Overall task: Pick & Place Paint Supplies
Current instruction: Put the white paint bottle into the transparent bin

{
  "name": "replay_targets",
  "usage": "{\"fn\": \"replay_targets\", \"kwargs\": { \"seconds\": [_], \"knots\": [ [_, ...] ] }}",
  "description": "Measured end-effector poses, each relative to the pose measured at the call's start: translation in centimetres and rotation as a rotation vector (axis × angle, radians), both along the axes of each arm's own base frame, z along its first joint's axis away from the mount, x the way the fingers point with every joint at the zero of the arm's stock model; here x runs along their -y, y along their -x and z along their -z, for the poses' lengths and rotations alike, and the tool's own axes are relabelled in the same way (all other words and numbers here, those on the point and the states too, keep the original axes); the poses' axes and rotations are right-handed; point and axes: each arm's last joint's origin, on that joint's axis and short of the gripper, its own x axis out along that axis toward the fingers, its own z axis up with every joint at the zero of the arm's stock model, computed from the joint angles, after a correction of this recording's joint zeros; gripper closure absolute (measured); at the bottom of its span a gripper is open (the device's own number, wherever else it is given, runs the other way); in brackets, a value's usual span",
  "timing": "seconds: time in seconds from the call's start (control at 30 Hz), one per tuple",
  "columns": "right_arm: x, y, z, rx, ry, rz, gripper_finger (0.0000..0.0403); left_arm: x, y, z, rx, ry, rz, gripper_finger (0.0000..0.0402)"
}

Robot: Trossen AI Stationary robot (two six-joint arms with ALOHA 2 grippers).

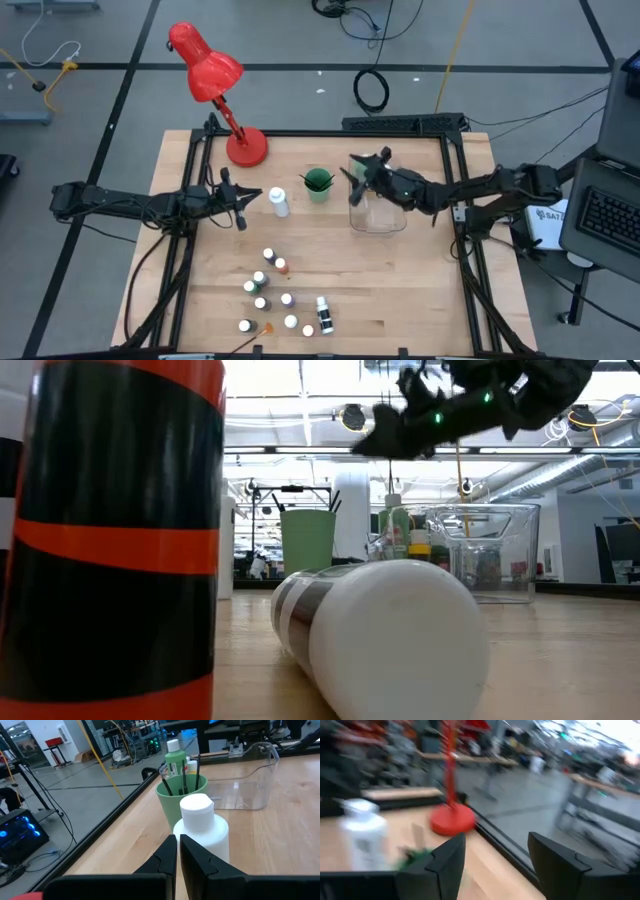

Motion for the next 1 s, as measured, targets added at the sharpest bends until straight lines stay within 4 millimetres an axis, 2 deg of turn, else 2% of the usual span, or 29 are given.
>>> {"fn": "replay_targets", "kwargs": {
  "seconds": [0.17, 0.23, 0.33, 0.47, 0.67, 0.83, 1.0],
  "knots": [
    [-2.7, -0.9, -2.6, 0.148, 0.006, -0.233, 0.0181, 0.0, 0.0, 0.0, 0.007, 0.007, 0.000, 0.0376],
    [-3.3, -2.0, -3.2, 0.131, -0.002, -0.274, 0.0179, 0.0, 0.0, -0.1, 0.011, 0.009, 0.001, 0.0376],
    [-4.3, -3.3, -3.0, 0.038, -0.013, -0.305, 0.0179, 0.0, 0.0, -0.1, 0.018, 0.024, 0.003, 0.0376],
    [-5.2, -3.5, -3.3, 0.000, 0.039, -0.330, 0.0185, 0.0, 0.0, 0.0, 0.012, 0.021, 0.006, 0.0376],
    [-4.9, -3.6, -3.8, 0.064, 0.035, -0.353, 0.0197, 0.0, 0.0, -0.1, 0.011, 0.009, 0.008, 0.0376],
    [-3.9, -5.0, -1.7, 0.008, 0.038, -0.392, 0.0188, 0.0, 0.0, -0.2, 0.031, 0.033, 0.004, 0.0376],
    [-2.9, -9.0, -1.3, -0.017, -0.009, -0.464, 0.0164, 0.0, 0.0, 0.3, -0.016, 0.045, 0.001, 0.0376]
  ]
}}
